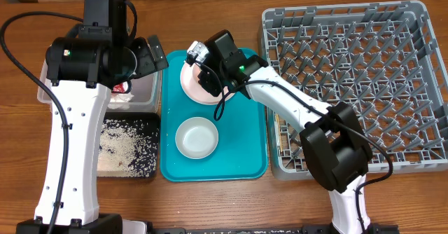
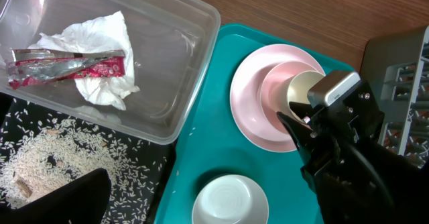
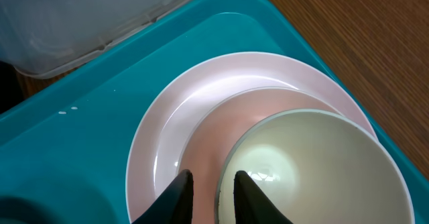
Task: Sort waste into correct bins and load items into the dishwasher
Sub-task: 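Lower the right gripper onto the cream cup rim and grasp it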
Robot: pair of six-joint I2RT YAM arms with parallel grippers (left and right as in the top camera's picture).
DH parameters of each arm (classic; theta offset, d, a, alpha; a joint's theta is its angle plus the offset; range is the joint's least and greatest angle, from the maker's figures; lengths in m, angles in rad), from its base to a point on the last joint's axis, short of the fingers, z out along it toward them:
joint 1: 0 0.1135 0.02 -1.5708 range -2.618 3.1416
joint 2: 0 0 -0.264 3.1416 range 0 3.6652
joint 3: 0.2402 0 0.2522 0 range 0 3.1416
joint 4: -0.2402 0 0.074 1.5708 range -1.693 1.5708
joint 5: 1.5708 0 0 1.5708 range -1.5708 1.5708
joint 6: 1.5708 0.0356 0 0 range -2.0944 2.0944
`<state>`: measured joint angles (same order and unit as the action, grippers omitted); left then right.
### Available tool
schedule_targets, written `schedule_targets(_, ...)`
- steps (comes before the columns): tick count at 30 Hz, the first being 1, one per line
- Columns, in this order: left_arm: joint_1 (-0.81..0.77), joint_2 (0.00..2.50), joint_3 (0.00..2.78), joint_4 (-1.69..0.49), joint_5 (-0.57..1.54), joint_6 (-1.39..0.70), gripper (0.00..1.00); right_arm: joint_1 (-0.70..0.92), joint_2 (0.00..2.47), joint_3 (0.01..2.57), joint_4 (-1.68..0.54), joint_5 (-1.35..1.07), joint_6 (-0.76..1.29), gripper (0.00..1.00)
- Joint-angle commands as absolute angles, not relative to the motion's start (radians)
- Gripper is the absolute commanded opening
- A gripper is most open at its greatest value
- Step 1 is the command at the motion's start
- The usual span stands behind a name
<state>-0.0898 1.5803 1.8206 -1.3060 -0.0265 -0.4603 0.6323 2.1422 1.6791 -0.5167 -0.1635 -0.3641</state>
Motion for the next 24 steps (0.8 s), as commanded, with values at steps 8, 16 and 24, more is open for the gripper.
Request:
schedule_targets(8,-0.085,1.584,1.827,-1.305,-0.026,-0.441,1.00,0.626,2.154,1.674,-0.515,-0.157,-0.364,0.18)
schedule_targets(16,-0.085,1.584,1.827,-1.305,-0.026,-0.441,1.00,0.626,2.154,1.675,-0.504,-0.157,-0.364,0.07)
schedule_targets(24,-0.085,1.584,1.827,-1.305,-0.026,-0.441,1.00,0.626,2.154,1.675,-0.503,-0.158,-0.364,0.04)
